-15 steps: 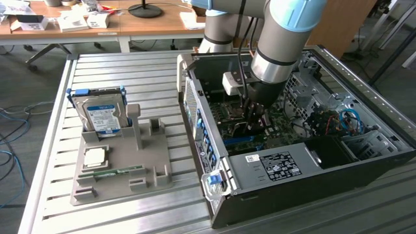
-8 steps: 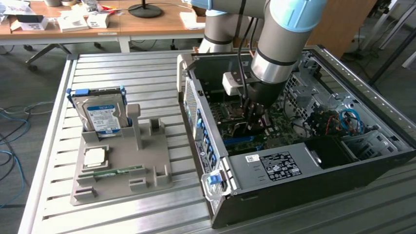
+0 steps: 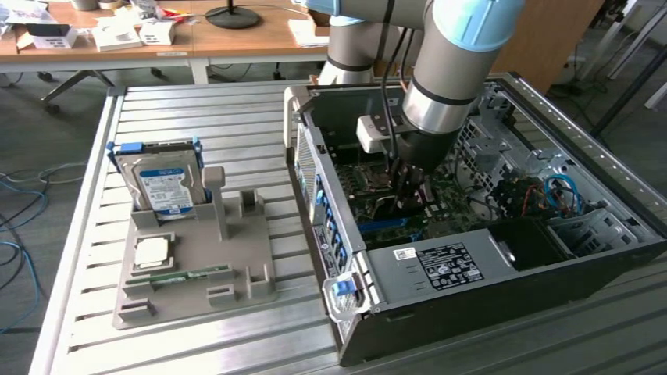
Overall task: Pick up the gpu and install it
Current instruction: 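Insert the gpu into the slot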
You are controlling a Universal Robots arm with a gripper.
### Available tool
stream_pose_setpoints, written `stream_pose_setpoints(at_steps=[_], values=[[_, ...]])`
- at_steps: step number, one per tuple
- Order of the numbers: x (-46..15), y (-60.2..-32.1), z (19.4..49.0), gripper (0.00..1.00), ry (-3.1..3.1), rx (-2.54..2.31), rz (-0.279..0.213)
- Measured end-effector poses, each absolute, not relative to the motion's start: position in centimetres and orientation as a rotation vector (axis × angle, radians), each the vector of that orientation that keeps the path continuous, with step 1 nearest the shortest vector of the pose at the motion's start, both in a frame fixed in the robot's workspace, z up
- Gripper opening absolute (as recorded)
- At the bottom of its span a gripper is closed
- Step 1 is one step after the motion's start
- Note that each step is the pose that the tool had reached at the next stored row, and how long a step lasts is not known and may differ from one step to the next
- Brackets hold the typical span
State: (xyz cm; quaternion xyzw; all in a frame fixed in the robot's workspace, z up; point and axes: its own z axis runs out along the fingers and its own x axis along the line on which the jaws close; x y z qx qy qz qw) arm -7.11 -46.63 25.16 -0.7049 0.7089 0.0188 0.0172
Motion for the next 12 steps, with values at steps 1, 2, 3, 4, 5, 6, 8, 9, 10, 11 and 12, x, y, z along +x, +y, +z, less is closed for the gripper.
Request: stream_pose_setpoints(at_steps=[1,2,3,4,5,6,8,9,10,11,12], values=[[-7.11,-46.63,25.15,0.26,2.203,-2.191,0.058],[-7.11,-46.63,25.15,0.26,2.203,-2.191,0.058],[-7.11,-46.63,25.14,0.26,2.203,-2.191,0.058],[-7.11,-46.63,25.14,0.26,2.203,-2.191,0.058],[-7.11,-46.63,25.13,0.26,2.203,-2.191,0.058],[-7.11,-46.63,25.12,0.26,2.203,-2.190,0.058],[-7.11,-46.63,25.10,0.26,2.203,-2.190,0.058],[-7.11,-46.63,25.10,0.26,2.203,-2.190,0.058],[-7.11,-46.63,25.10,0.26,2.203,-2.191,0.058],[-7.11,-46.63,25.10,0.26,2.203,-2.190,0.058],[-7.11,-46.63,25.10,0.26,2.203,-2.190,0.058]])
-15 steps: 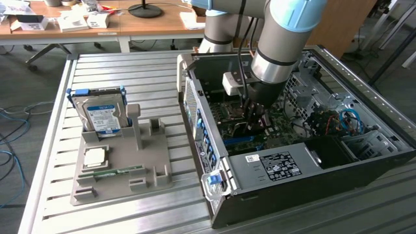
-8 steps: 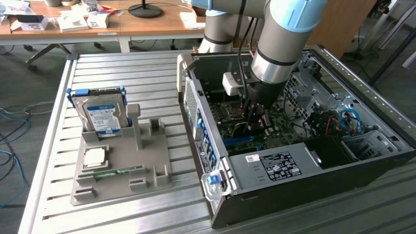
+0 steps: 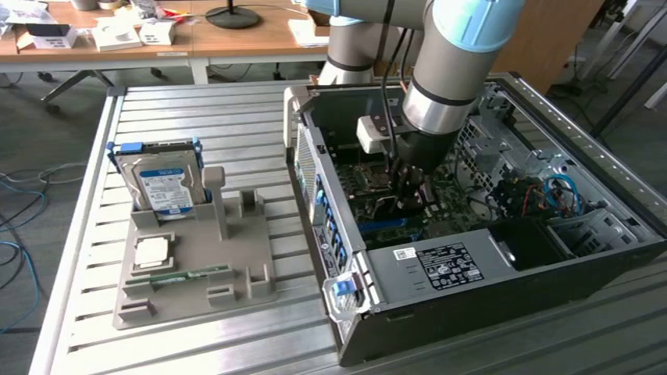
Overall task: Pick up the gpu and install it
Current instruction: 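Insert the gpu into the slot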
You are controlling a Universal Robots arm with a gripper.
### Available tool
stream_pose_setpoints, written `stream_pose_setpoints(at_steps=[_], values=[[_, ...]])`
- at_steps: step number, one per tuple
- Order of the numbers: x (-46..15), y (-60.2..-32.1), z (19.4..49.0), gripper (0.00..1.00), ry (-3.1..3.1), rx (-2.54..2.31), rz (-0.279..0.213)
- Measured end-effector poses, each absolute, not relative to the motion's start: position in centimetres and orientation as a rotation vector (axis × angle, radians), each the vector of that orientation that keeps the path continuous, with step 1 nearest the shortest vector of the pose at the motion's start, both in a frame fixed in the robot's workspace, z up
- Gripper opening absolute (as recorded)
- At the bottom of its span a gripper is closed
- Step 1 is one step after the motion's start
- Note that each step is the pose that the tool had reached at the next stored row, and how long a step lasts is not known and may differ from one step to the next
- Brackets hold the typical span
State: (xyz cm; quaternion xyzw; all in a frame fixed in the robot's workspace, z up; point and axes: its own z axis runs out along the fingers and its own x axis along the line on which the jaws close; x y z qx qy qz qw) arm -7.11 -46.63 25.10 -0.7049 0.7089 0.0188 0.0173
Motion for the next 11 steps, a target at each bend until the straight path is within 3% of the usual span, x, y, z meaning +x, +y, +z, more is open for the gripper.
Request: stream_pose_setpoints(at_steps=[11], values=[[-7.06,-46.63,25.16,0.26,2.203,-2.191,0.058]])
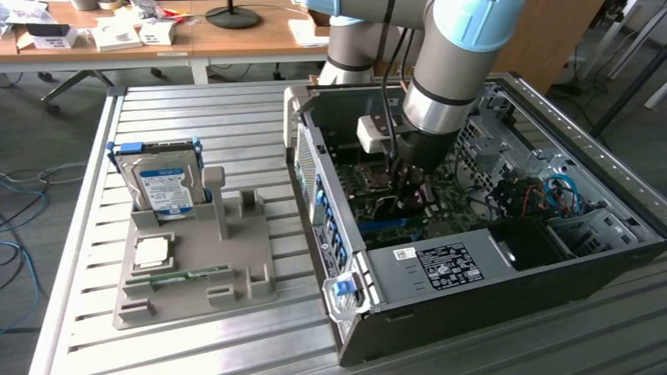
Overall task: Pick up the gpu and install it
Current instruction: 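Insert the gpu into the slot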
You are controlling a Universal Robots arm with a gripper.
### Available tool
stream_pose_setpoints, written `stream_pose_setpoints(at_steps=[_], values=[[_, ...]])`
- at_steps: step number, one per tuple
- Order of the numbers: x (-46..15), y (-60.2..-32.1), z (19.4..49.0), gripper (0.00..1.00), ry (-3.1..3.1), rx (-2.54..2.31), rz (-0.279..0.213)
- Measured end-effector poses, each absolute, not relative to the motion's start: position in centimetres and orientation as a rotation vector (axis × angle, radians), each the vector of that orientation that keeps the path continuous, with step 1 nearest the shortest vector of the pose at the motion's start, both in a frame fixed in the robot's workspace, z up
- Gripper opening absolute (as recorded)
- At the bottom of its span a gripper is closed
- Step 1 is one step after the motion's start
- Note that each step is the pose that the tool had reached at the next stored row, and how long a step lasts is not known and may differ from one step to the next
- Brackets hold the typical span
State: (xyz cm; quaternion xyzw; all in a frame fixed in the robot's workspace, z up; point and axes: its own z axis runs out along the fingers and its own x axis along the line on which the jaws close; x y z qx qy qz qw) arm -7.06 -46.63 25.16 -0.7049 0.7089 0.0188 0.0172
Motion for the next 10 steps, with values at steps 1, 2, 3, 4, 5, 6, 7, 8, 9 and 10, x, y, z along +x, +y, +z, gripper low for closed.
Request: stream_pose_setpoints(at_steps=[1,2,3,4,5,6,7,8,9,10], values=[[-7.06,-46.63,25.16,0.26,2.203,-2.191,0.058],[-7.06,-46.63,25.16,0.26,2.203,-2.191,0.059],[-7.06,-46.63,25.16,0.26,2.203,-2.190,0.059],[-7.06,-46.63,25.16,0.26,2.203,-2.190,0.059],[-7.05,-46.62,25.13,0.26,2.203,-2.190,0.058],[-7.05,-46.62,25.09,0.26,2.203,-2.190,0.058],[-7.05,-46.63,25.04,0.26,2.203,-2.191,0.058],[-7.05,-46.63,25.01,0.26,2.203,-2.191,0.058],[-7.05,-46.63,25.01,0.26,2.203,-2.191,0.058],[-7.06,-46.63,25.01,0.26,2.203,-2.191,0.058]])
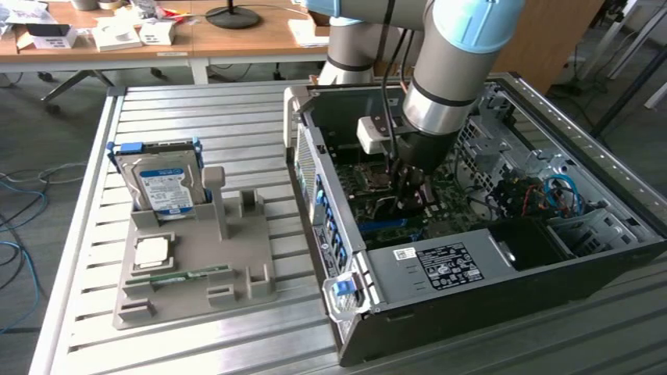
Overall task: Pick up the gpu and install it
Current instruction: 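Insert the gpu into the slot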
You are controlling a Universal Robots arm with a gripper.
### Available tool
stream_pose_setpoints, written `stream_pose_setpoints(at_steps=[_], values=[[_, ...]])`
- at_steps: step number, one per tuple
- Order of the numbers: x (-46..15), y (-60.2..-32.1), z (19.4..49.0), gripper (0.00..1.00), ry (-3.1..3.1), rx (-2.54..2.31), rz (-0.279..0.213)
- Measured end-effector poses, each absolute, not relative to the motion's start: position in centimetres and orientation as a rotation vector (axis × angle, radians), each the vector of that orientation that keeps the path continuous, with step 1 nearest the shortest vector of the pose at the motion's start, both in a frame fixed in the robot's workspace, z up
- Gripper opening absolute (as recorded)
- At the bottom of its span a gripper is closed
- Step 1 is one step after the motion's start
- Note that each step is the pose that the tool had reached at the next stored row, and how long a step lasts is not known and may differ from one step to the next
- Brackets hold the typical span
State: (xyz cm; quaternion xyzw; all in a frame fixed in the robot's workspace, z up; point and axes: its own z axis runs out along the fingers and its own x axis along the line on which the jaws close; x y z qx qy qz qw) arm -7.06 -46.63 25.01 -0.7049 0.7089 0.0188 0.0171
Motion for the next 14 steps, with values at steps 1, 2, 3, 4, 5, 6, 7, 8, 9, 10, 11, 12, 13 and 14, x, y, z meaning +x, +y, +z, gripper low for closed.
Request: stream_pose_setpoints(at_steps=[1,2,3,4,5,6,7,8,9,10,11,12,13,14], values=[[-7.05,-46.63,25.00,0.26,2.203,-2.191,0.058],[-7.05,-46.63,25.02,0.26,2.203,-2.191,0.058],[-7.06,-46.62,25.08,0.26,2.203,-2.190,0.059],[-7.06,-46.62,25.16,0.26,2.203,-2.190,0.059],[-7.06,-46.63,25.21,0.26,2.203,-2.190,0.059],[-7.06,-46.63,25.25,0.26,2.203,-2.190,0.059],[-7.06,-46.63,25.27,0.26,2.203,-2.190,0.059],[-7.06,-46.63,25.33,0.26,2.203,-2.191,0.058],[-7.06,-46.63,25.35,0.26,2.203,-2.190,0.058],[-7.06,-46.63,25.35,0.26,2.203,-2.190,0.058],[-7.06,-46.63,25.35,0.26,2.203,-2.190,0.059],[-7.06,-46.63,25.35,0.26,2.203,-2.190,0.059],[-7.06,-46.63,25.35,0.26,2.203,-2.190,0.058],[-7.06,-46.63,25.35,0.26,2.203,-2.190,0.058]])
